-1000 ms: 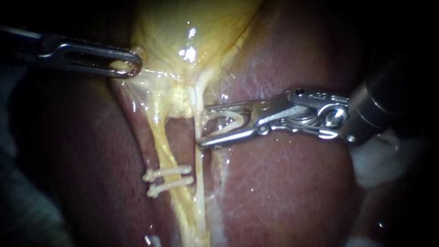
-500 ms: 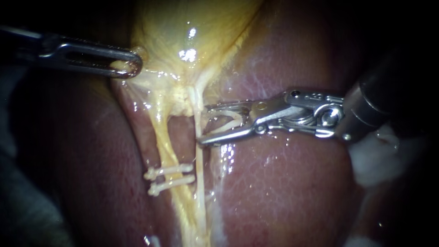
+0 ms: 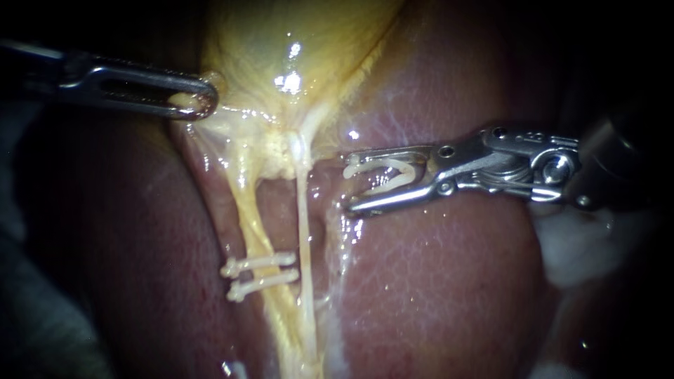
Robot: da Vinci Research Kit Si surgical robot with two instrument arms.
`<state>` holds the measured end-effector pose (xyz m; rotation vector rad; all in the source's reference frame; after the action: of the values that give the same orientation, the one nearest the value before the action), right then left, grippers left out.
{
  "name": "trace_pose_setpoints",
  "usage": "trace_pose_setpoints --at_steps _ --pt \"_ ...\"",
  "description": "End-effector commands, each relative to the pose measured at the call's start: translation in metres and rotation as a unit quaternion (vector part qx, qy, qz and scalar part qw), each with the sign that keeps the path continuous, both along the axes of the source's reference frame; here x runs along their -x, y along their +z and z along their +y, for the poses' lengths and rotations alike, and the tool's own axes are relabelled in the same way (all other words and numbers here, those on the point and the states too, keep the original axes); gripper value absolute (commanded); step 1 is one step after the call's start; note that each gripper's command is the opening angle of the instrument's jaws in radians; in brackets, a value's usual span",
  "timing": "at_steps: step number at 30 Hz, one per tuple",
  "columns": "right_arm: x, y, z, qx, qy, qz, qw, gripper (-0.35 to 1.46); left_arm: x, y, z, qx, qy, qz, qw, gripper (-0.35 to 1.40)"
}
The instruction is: Clipping third clip left tube
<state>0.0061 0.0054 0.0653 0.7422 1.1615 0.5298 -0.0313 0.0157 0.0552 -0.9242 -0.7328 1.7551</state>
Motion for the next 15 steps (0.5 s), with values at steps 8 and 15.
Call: trace_pose_setpoints --at_steps 8,15 --pt "-0.0002 -0.0007 -0.0006 0.000 0.000 0.001 1.0000 0.49 0.0000 0.0000 0.0000 0.000 0.000 0.000 1.0000 -0.35" --pt "-0.0008 -0.0024 -0.0014 -0.005 -0.017 0.009 0.9998 0.49 0.0000 0.0000 0.0000 0.000 0.000 0.000 1.0000 -0.35"
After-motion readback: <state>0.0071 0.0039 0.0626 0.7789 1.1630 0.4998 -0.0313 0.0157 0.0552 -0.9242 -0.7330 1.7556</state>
